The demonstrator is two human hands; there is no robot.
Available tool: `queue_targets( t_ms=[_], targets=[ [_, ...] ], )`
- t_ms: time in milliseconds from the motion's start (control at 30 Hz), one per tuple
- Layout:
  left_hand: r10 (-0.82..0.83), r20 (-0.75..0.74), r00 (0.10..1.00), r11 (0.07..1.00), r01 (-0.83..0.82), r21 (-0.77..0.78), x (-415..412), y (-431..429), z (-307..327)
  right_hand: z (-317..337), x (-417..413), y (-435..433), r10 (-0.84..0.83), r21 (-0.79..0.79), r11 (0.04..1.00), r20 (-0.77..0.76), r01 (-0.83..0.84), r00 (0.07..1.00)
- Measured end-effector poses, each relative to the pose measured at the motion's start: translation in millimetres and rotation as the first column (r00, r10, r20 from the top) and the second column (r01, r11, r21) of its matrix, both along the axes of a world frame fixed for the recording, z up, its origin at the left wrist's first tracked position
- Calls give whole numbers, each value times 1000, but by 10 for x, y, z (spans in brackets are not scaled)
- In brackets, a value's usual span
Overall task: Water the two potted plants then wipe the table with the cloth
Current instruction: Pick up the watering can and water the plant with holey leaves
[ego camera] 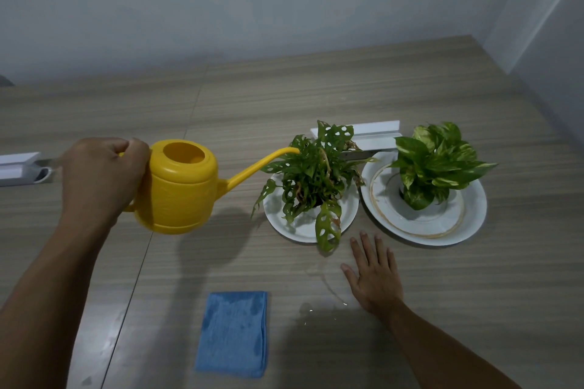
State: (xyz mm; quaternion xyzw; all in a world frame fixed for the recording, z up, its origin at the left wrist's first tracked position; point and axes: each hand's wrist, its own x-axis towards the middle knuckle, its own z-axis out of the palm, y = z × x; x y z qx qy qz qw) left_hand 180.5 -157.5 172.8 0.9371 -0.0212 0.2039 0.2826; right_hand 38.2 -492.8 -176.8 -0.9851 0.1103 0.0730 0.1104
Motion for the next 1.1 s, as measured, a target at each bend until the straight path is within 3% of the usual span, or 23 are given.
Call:
queue_targets(
  t_ms=[767,1100],
  targets=[
    [-62,98,993,994,53,95,93,41,-62,32,2,-6,-3,23,1000,-70,4,998],
    [57,-83,995,977,-73,-203,60,191,-462,259,-107,-105,73,20,997,-12,-73,997]
  ],
)
